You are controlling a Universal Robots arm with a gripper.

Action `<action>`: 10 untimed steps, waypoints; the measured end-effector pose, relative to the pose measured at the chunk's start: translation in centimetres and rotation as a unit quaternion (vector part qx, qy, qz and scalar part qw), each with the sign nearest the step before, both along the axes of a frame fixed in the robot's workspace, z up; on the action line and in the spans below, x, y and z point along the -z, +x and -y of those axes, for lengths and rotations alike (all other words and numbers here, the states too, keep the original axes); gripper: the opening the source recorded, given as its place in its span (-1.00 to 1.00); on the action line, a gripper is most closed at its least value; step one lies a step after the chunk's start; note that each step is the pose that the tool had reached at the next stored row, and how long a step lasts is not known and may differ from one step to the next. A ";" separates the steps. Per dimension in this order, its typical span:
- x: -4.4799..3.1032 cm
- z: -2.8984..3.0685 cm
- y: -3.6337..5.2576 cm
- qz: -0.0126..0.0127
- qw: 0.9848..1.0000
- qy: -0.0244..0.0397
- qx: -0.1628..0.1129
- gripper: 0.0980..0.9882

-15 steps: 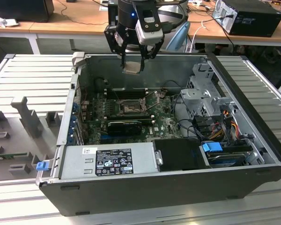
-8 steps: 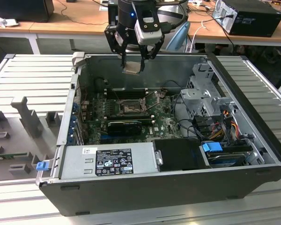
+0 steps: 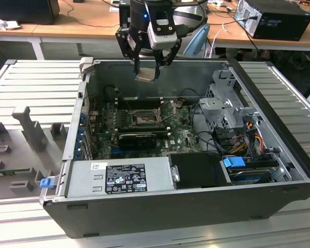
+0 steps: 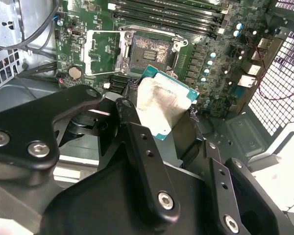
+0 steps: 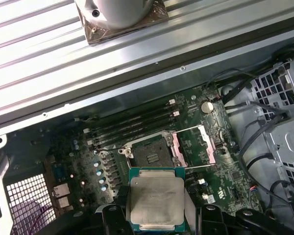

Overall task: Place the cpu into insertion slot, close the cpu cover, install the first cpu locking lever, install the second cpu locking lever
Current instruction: 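Place the cpu into insertion slot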

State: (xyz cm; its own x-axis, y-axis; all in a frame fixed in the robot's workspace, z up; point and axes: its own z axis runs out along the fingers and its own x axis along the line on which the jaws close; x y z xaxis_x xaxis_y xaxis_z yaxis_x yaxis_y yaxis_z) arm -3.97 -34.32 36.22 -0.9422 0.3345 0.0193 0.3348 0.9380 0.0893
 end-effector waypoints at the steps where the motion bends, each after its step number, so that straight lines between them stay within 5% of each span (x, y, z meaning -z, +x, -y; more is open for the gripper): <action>1: 0.00 0.00 0.00 0.000 1.000 0.000 0.003 -0.03; 10: 0.00 0.00 0.00 0.000 1.000 0.000 0.023 -0.03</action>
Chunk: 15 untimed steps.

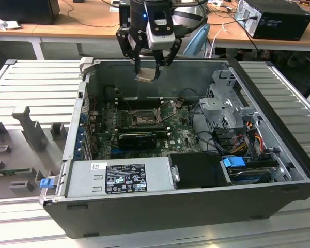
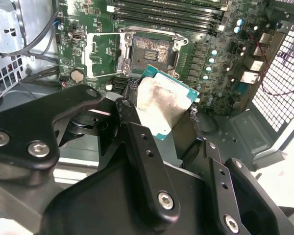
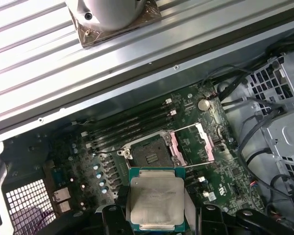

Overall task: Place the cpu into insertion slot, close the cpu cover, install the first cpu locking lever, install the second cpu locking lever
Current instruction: 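Place the cpu into insertion slot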

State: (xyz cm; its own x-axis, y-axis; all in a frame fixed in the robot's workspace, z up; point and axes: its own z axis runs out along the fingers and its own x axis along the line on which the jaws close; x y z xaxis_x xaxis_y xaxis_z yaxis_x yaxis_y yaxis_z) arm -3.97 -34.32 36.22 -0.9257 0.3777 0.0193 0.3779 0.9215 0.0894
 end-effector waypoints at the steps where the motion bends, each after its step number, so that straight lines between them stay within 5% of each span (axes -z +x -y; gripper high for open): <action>1: 0.00 0.00 0.00 0.000 1.000 0.000 0.004 -0.03; 15: 0.10 0.00 0.00 0.000 0.997 0.000 0.071 -0.03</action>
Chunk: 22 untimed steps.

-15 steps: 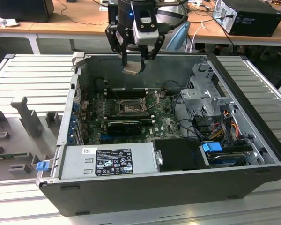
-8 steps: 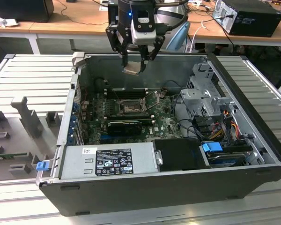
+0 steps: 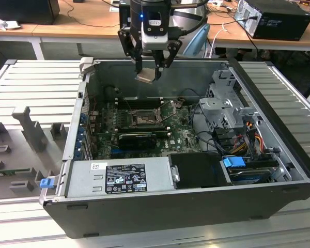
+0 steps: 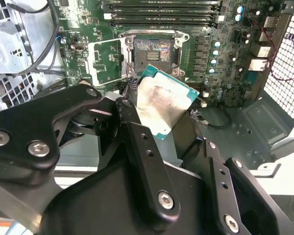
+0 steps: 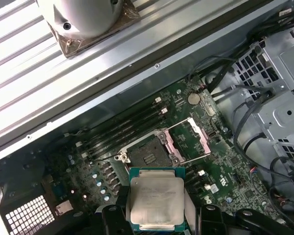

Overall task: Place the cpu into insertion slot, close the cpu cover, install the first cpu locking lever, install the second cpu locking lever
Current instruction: 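Place the cpu into insertion slot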

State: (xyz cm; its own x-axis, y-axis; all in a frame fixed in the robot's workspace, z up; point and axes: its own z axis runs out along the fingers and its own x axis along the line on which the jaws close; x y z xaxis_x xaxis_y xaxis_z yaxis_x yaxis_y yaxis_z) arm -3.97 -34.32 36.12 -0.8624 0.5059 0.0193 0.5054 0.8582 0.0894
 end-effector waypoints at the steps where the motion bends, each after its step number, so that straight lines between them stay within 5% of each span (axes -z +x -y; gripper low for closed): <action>1: 0.00 0.00 0.00 0.000 1.000 0.000 0.004 -0.03; 11: 0.01 0.00 0.00 0.000 0.999 0.000 0.040 -0.03; 22: 0.01 0.00 0.00 0.000 0.996 0.000 0.084 -0.03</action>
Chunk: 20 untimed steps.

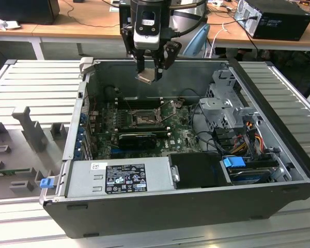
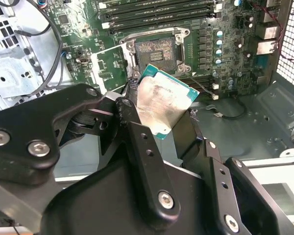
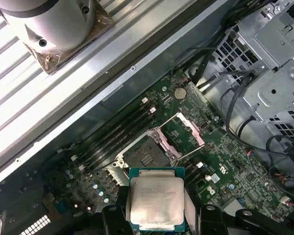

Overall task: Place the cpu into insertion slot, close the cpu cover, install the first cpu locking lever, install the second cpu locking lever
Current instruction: 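Place the cpu into insertion slot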

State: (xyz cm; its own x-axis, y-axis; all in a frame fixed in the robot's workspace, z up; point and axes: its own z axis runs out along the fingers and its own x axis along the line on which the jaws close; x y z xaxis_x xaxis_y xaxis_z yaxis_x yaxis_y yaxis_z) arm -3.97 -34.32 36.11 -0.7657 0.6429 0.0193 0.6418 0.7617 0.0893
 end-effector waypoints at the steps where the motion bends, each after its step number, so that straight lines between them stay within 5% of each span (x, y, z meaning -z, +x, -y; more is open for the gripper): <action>1: 0.00 0.00 0.00 0.000 1.000 0.000 0.002 -0.03; 20: 0.00 0.00 0.00 0.000 0.998 0.000 0.060 -0.03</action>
State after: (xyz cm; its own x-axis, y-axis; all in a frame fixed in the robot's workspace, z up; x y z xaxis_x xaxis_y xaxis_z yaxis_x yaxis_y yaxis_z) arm -3.97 -34.32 36.11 -0.6832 0.7299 0.0194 0.7283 0.6794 0.0893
